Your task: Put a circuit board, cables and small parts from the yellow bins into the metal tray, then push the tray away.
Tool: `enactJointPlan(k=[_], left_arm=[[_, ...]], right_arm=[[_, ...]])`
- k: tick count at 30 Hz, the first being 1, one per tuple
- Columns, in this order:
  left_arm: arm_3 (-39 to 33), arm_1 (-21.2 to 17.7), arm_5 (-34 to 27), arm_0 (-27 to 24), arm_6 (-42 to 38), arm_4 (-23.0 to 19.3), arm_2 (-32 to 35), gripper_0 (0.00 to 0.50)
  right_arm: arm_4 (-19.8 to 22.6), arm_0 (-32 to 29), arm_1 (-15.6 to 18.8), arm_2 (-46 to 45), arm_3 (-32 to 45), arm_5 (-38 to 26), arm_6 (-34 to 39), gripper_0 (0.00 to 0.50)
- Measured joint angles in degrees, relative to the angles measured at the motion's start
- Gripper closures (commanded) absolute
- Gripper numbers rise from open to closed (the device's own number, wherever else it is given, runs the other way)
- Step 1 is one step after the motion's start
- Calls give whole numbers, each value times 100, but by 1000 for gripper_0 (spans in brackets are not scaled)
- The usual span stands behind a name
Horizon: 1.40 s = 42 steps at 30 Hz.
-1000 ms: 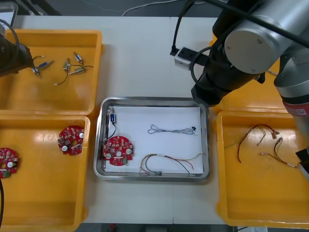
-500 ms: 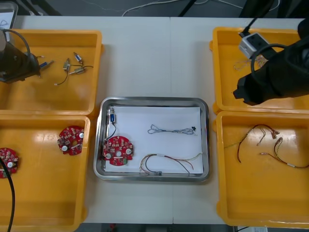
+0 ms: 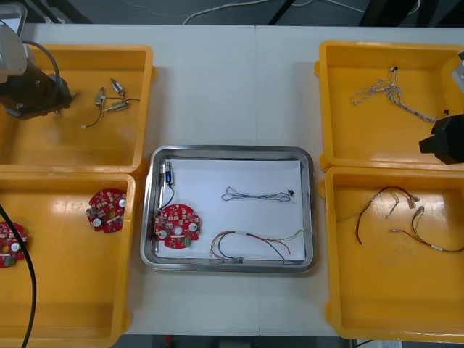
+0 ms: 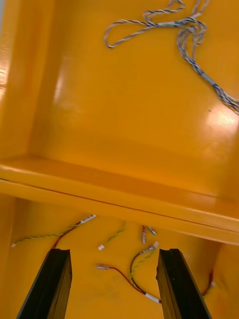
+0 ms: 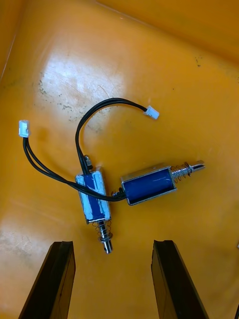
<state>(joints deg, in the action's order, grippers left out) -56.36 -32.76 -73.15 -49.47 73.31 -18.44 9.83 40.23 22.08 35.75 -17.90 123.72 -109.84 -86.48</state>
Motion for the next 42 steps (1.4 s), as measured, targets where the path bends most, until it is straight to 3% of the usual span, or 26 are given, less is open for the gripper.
enactJointPlan(k=[9, 25, 28, 33, 36, 42], left_arm=[[180, 1, 180, -1, 0, 43, -58, 70], [512, 1, 443, -1, 2, 124, -58, 97], [518, 2, 445, -1, 2, 135, -58, 192], [539, 2, 448, -1, 4, 138, -58, 422], [552, 2, 448, -1, 5, 138, -58, 500], [557, 2, 441, -1, 11, 134, -58, 500]], right_arm=[[-481, -199, 90, -145, -64, 0, 11, 0], [-383, -257, 90, -207, -422, 0, 177, 0], [-326, -265, 90, -207, -422, 0, 177, 0], [-222, -272, 90, -207, -422, 0, 177, 0], [-179, -283, 89, -207, -422, 0, 177, 0], [-140, -353, 88, -207, -422, 0, 177, 0]])
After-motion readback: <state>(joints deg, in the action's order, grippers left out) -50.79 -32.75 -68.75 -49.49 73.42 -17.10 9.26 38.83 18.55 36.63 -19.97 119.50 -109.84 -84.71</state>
